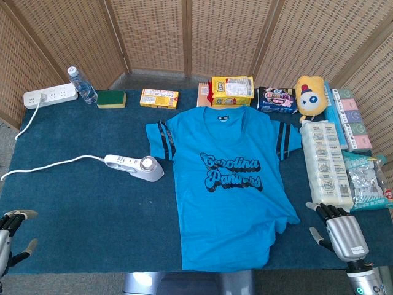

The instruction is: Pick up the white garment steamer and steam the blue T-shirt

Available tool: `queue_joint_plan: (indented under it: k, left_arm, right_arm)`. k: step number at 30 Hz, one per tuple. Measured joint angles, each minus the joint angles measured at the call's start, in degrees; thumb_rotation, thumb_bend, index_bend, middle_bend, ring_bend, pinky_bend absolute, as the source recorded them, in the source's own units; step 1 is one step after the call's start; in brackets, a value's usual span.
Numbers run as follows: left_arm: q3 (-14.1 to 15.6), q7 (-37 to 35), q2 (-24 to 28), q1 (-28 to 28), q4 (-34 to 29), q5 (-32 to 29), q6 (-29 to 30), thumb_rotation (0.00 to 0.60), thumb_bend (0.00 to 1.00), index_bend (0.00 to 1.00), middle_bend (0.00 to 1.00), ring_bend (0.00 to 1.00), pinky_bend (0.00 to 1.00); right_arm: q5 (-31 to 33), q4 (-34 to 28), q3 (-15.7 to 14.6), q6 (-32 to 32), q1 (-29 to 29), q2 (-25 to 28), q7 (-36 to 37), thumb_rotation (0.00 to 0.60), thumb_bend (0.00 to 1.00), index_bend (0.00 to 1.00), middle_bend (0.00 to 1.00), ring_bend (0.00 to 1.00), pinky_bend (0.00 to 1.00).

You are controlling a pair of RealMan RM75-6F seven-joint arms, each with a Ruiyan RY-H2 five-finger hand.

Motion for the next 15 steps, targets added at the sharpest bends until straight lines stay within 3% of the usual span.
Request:
queue_joint_plan:
  k: [15]
  left_arm:
    - [-0.2, 0.6, 0.5, -0.8, -0.9, 0.7, -0.6, 0.600, 0.28, 0.30, 0.31, 0.23, 0.30]
  right_arm:
    - [-0.9, 0.1, -0.4, -0.4, 0.4, 0.0, 0.2, 0.600, 0.36, 0.26, 0.34, 0.36, 0.42]
